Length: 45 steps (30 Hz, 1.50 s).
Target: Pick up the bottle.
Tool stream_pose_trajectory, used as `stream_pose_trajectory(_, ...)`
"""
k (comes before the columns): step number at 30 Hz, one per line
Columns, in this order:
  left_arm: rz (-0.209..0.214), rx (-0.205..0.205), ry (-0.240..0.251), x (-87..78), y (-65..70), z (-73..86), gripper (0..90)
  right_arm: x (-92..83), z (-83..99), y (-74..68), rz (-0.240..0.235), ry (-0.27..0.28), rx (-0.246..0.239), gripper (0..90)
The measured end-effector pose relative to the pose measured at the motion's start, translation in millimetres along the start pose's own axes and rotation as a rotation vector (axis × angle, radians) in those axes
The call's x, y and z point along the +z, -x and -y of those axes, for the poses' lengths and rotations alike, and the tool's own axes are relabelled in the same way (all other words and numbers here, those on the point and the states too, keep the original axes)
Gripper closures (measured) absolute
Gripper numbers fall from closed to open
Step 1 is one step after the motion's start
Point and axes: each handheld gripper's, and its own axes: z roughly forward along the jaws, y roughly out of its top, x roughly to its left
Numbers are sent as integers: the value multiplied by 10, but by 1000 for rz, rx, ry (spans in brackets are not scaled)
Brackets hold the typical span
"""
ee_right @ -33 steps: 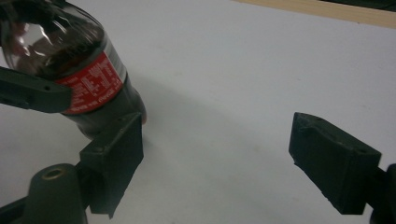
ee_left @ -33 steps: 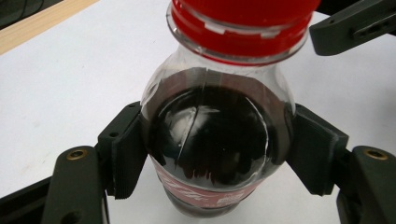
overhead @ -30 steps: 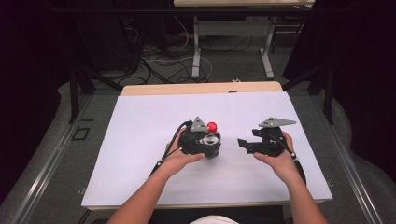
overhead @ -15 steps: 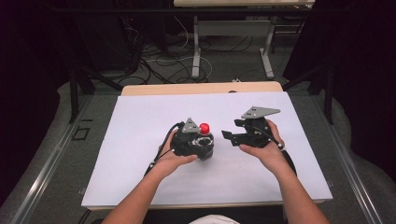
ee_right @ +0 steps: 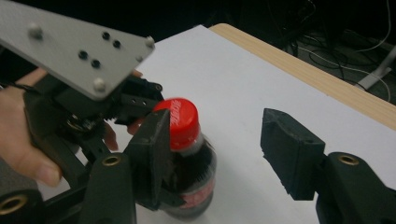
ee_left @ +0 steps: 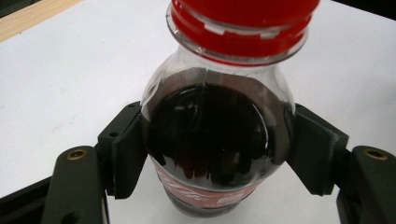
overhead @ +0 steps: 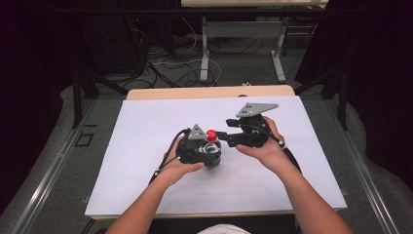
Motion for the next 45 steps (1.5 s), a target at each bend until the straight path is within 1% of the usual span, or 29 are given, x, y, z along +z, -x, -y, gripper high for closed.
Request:
stream_pose_trajectory(3, 5, 5, 2, 2, 12, -1, 297, 19, -35, -25, -2, -3, 1, 445)
stream_pose_trajectory(4, 7, 8, -3, -1, 20, -2, 297, 49, -63, -54, 4, -25, 1, 464)
stream_pose_trajectory(5, 9, 12, -4, -3, 24, -4, 297, 49, -63, -54, 4, -25, 1, 464)
stream_pose_trajectory(6, 18, 14, -12, -10, 29, -10, 297, 78, -75, -81, -1, -33, -2, 477)
stream_pose_trajectory(7, 20, 12, -14, -11, 39, -14, 297, 91, -82, -95, 4, -46, -4, 479)
stream_pose_trajectory(8, 9, 5, 12, 7, 57, -10, 297, 91, -82, -95, 4, -46, -4, 479)
stream_pose_trajectory(10, 16, 16, 6, 3, 66, -16, 297, 140, -93, -125, -3, -55, -1, 492)
stream_pose_trajectory(12, 15, 19, 3, 4, 80, -19, 297, 159, -104, -144, -11, -65, 11, 507)
stream_pose_trajectory(14, 16, 26, 6, 4, 93, -27, 297, 189, -111, -161, -13, -74, 9, 517)
stream_pose_trajectory(16, 15, 22, 9, 5, 102, -27, 297, 204, -110, -168, -15, -78, 7, 525)
stream_pose_trajectory(21, 23, 30, 5, -15, 112, -41, 297, 274, -101, -194, -19, -108, 8, 569)
stream_pose_trajectory(22, 16, 31, 9, -14, 118, -41, 297, 284, -99, -201, -22, -109, 9, 579)
stream_pose_trajectory(25, 20, 32, 8, -16, 126, -42, 297, 307, -93, -221, -23, -112, 6, 594)
stream_pose_trajectory(27, 19, 29, 10, -13, 129, -41, 297, 313, -91, -216, -15, -122, -6, 606)
stream_pose_trajectory(28, 17, 26, 9, -8, 132, -39, 297, 320, -88, -209, -20, -121, -10, 606)
stream_pose_trajectory(29, 23, 27, -1, -11, 130, -41, 297, 322, -87, -211, -20, -121, -5, 607)
stream_pose_trajectory(30, 13, 25, 8, -3, 135, -38, 297, 325, -86, -209, -20, -122, -6, 607)
stream_pose_trajectory(31, 13, 25, 8, -3, 135, -38, 297, 326, -86, -215, -19, -126, 2, 607)
stream_pose_trajectory(34, 16, 30, 1, -6, 133, -39, 298, 326, -86, -221, -19, -131, -2, 613)
stream_pose_trajectory(35, 16, 30, 1, -6, 133, -39, 298, 323, -88, -218, -23, -135, -2, 615)
stream_pose_trajectory(36, 25, 35, -12, -21, 127, -45, 298, 325, -88, -209, -29, -132, -10, 616)
stream_pose_trajectory(37, 15, 34, 2, -14, 134, -40, 299, 320, -92, -201, -39, -136, -12, 617)
stream_pose_trajectory(42, 13, 43, 2, -23, 148, -48, 300, 309, -103, -177, -59, -139, -21, 619)
stream_pose_trajectory(43, 15, 45, 1, -25, 151, -48, 300, 300, -110, -169, -72, -149, -27, 619)
stream_pose_trajectory(44, 20, 48, 0, -27, 151, -50, 300, 300, -110, -169, -72, -149, -27, 619)
stream_pose_trajectory(45, 36, 48, -14, -41, 145, -57, 300, 296, -113, -159, -83, -154, -37, 620)
